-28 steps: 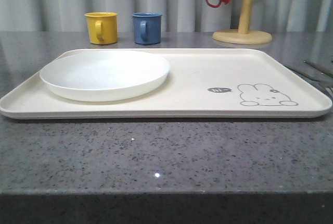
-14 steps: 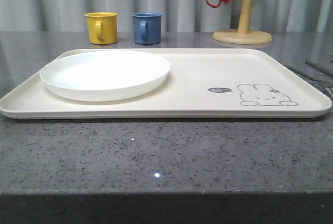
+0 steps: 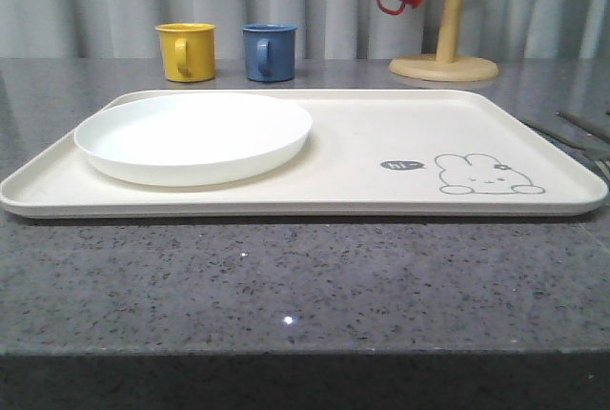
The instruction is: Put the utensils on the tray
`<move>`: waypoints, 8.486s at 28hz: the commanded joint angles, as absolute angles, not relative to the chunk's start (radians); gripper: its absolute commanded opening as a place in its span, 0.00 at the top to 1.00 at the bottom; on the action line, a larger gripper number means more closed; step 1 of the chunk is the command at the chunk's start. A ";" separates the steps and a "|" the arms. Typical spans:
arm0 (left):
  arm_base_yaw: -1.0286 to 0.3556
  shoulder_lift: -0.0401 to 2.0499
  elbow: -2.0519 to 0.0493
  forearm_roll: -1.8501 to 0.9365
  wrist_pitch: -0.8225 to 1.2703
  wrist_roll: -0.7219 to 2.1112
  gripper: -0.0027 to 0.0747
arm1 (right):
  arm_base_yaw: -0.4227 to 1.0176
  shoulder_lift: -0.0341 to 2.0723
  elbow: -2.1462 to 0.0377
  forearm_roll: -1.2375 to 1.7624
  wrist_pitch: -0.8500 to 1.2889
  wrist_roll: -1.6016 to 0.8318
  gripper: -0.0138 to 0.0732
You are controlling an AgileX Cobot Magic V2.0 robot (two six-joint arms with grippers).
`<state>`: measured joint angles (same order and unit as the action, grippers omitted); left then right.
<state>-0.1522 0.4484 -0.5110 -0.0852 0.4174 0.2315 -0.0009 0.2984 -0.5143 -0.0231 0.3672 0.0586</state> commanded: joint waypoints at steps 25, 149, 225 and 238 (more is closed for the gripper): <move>-0.153 0.137 -0.393 -0.142 0.273 0.219 0.99 | -0.005 0.316 -0.552 -0.026 0.289 0.053 0.09; -0.153 0.137 -0.393 -0.142 0.273 0.219 0.99 | 0.546 1.764 -1.575 -0.045 0.983 0.638 0.91; -0.153 0.137 -0.393 -0.142 0.273 0.219 0.99 | 0.071 1.573 -1.511 0.063 1.217 0.191 0.81; -0.153 0.137 -0.393 -0.142 0.273 0.219 0.99 | 0.355 1.758 -1.583 0.088 1.182 0.392 0.81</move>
<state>-0.1522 0.1252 -0.3653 -0.1296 0.3558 0.2315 0.3548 1.7776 -1.5487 0.0823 1.2059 0.3653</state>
